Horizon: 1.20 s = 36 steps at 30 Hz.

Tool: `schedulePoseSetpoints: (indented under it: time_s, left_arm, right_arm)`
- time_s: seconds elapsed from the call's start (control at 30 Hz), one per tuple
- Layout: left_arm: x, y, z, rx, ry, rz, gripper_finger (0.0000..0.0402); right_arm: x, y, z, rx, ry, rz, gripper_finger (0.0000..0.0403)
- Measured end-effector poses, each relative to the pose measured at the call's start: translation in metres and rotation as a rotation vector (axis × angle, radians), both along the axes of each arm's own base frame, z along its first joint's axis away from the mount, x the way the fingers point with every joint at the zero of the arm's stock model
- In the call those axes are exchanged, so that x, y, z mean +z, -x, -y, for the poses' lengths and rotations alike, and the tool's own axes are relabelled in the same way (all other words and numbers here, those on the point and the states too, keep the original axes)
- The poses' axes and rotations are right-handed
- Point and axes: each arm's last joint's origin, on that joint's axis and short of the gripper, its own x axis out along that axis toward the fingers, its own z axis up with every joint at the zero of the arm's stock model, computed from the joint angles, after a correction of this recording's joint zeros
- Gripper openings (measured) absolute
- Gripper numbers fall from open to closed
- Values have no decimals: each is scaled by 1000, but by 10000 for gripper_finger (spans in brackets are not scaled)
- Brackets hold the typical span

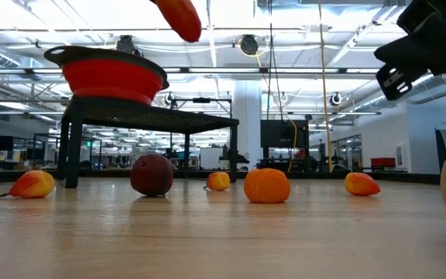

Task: Pick & Place Fruit
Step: Put the mango into the red strainer bowl on the shelf

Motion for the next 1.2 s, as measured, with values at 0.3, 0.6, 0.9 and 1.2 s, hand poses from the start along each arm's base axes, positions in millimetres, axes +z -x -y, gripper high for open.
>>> schedulePoseSetpoints:
  time_s: [0.3,0.6,0.9,1.2]
  left_arm:
    - [40,-10,12,-411,60,332,177]
    - [92,-5,37,-1026,-141,832,177]
    - [104,4,58,-1171,-248,981,177]
    - [111,9,66,-806,-107,1057,177]
  right_arm:
    - [-7,6,1,33,28,6,0]
    - [-6,7,1,37,66,18,0]
    - [-6,7,1,38,77,20,0]
    - [-6,7,1,33,36,12,0]
